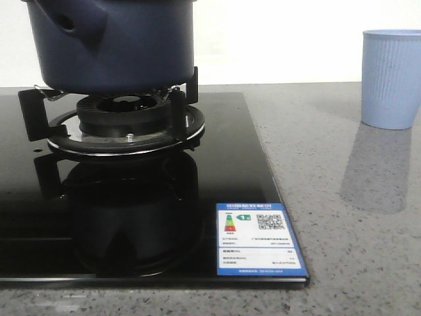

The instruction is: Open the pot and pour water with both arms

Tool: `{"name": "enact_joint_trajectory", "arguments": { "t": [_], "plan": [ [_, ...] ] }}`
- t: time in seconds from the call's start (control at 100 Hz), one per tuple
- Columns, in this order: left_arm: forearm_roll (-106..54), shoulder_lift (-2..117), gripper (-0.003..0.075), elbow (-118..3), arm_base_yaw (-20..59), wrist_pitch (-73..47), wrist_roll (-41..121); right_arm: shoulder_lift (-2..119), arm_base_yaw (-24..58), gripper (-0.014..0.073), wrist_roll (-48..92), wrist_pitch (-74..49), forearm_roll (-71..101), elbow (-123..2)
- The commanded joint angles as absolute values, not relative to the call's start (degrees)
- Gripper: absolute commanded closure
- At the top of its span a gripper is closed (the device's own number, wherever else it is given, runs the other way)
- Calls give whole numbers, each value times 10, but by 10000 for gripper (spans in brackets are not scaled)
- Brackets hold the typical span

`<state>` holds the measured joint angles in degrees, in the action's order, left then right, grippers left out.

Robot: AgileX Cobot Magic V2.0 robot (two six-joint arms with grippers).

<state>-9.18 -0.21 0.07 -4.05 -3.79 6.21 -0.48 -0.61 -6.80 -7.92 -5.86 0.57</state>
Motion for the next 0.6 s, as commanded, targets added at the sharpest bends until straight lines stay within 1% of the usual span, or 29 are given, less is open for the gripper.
{"name": "enact_joint_trajectory", "arguments": {
  "t": [0.0,0.59],
  "plan": [
    [-96,-18,739,20,-41,3,56,-16,-11,660,-58,-59,-64,22],
    [-96,-18,739,20,-41,3,56,-16,-11,660,-58,-63,-73,21]
  ]
}}
